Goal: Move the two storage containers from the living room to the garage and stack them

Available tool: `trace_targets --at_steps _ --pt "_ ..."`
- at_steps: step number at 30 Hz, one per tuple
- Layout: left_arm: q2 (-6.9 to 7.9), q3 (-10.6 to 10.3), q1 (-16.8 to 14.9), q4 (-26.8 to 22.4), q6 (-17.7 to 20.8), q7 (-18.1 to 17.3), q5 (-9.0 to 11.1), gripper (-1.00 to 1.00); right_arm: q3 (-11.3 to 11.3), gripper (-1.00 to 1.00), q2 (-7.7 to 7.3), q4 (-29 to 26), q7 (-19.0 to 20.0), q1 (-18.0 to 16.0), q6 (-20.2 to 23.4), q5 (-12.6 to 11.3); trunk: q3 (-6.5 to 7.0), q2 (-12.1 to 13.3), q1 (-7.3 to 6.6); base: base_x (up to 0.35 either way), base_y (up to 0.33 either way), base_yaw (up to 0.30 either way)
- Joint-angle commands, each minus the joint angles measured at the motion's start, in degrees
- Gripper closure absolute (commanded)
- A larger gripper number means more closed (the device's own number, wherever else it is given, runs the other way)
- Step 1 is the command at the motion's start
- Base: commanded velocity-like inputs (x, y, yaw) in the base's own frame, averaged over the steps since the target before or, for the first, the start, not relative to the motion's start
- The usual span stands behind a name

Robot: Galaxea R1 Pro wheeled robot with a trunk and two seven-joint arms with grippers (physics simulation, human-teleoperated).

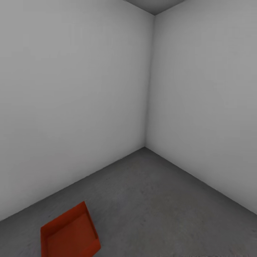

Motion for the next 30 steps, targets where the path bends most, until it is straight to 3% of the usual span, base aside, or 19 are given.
trace_targets --at_steps 1,30 --pt "0.0 -0.38 -0.02 0.0 -0.09 0.11 0.49 -1.0 0.19 -1.0 0.01 0.18 -0.12 -0.09 -0.28 0.34 -0.02 -0.05 0.0 0.0 0.0 -0.259" --pt "0.0 -0.38 -0.02 0.0 -0.09 0.1 0.48 -1.0 0.19 -1.0 0.01 0.18 -0.12 -0.09 -0.28 0.34 1.36 -0.05 0.0 0.0 0.0 -0.259"
